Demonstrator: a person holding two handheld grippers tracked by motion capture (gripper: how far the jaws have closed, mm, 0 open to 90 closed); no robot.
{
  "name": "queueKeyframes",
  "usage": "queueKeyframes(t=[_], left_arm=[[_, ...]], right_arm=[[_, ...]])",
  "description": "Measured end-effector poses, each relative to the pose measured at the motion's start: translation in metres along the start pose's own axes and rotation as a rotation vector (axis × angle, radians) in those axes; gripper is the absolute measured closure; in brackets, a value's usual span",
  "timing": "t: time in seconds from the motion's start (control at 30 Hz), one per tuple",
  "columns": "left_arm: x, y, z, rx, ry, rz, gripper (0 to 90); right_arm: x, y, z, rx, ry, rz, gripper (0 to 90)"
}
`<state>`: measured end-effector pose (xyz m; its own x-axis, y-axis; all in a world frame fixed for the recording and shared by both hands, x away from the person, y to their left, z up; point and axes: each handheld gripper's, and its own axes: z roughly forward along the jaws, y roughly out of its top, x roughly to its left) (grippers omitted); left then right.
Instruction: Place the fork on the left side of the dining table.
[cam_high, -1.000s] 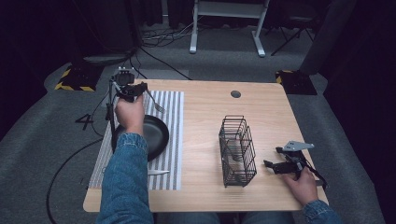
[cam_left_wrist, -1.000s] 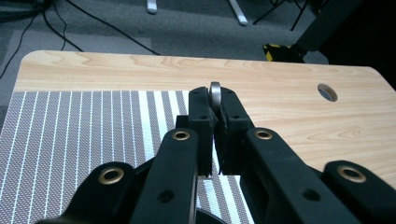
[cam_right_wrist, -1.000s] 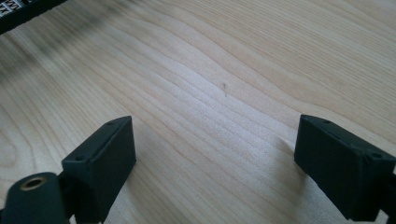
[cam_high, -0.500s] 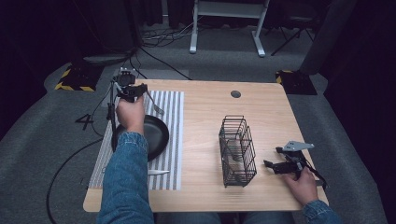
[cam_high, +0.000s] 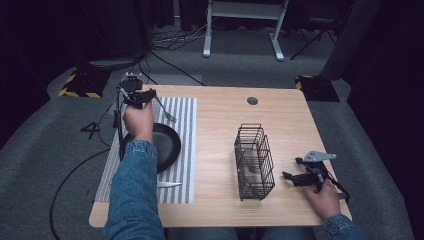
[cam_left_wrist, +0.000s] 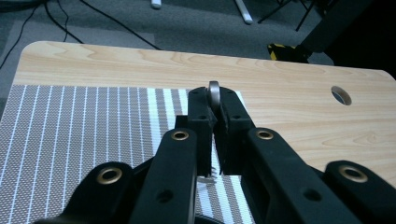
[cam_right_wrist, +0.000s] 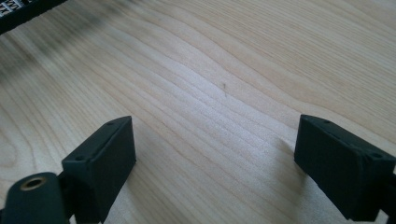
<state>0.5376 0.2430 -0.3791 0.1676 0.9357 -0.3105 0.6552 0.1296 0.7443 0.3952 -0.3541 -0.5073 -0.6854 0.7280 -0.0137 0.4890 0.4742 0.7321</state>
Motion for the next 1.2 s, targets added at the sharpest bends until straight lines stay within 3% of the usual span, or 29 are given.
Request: queueKeyframes(t=[0.17,0.33,0.5,1.0,1.1,1.2], left_arm=[[0.011,0.000,0.005,0.008,0.016,-0.020,81.4],[0.022,0.001,0.010,0.019,0.025,-0.055,70.6],[0.031,0.001,0.015,0.051,0.053,-0.057,59.7],[0.057,-0.011,0.017,0.071,0.081,-0.098,57.5],[0.058,-0.013,0.020,0.092,0.104,-0.075,57.3],[0.059,-0.016,0.023,0.097,0.097,-0.076,56.3]], right_arm=[[0.000,0.000,0.000,0.000,-0.002,0.001,12.7],[0.000,0.000,0.000,0.000,-0.005,0.003,12.7],[0.000,0.000,0.000,0.000,-0.006,0.005,12.7],[0.000,0.000,0.000,0.000,-0.008,0.006,12.7],[0.000,0.000,0.000,0.000,-0.007,0.006,12.7],[0.000,0.000,0.000,0.000,-0.009,0.008,12.7]])
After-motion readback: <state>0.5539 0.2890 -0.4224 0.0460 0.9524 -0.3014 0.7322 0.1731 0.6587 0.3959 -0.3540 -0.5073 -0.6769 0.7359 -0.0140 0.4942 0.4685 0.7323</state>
